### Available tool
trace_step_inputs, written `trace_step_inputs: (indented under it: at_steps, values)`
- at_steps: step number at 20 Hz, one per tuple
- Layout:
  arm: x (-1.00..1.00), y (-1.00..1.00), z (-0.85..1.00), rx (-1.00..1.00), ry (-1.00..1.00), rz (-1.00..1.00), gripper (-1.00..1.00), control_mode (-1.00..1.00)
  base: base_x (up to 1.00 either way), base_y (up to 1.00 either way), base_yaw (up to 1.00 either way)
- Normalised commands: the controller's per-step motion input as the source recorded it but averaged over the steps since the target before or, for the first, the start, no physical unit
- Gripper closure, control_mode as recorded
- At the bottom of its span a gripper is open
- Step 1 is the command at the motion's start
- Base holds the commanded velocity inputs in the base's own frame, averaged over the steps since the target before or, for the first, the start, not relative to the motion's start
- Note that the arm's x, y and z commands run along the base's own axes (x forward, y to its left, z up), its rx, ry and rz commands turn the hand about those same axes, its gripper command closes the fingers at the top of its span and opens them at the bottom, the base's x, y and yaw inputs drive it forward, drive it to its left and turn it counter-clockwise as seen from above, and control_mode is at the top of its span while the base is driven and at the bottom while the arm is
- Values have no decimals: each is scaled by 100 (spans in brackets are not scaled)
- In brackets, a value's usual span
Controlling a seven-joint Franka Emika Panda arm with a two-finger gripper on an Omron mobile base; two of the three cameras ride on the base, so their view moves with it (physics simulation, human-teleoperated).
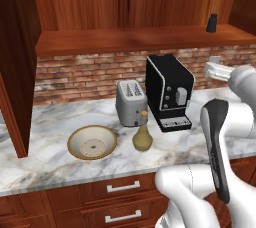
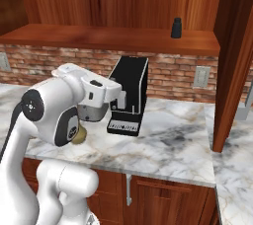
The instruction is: Retrieve the bottle and the shaker from the cabinet and place them next to the mixing bowl on the counter. Then add garlic from the fridge to the mixing bowl.
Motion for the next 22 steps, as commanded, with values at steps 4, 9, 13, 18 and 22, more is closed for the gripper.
trace_step_inputs:
  at_steps: [4,9,13,18,22]
  values:
    - [-2,-9,34,-1,0,-1,-100,-100,0,0,0]
    - [0,-7,18,0,7,-3,-100,-100,0,0,0]
    - [0,-18,1,0,11,-6,-100,-100,0,0,0]
    - [0,-30,1,0,10,-5,-100,-100,0,0,0]
    - [0,-30,4,0,6,-1,-100,-100,0,0,0]
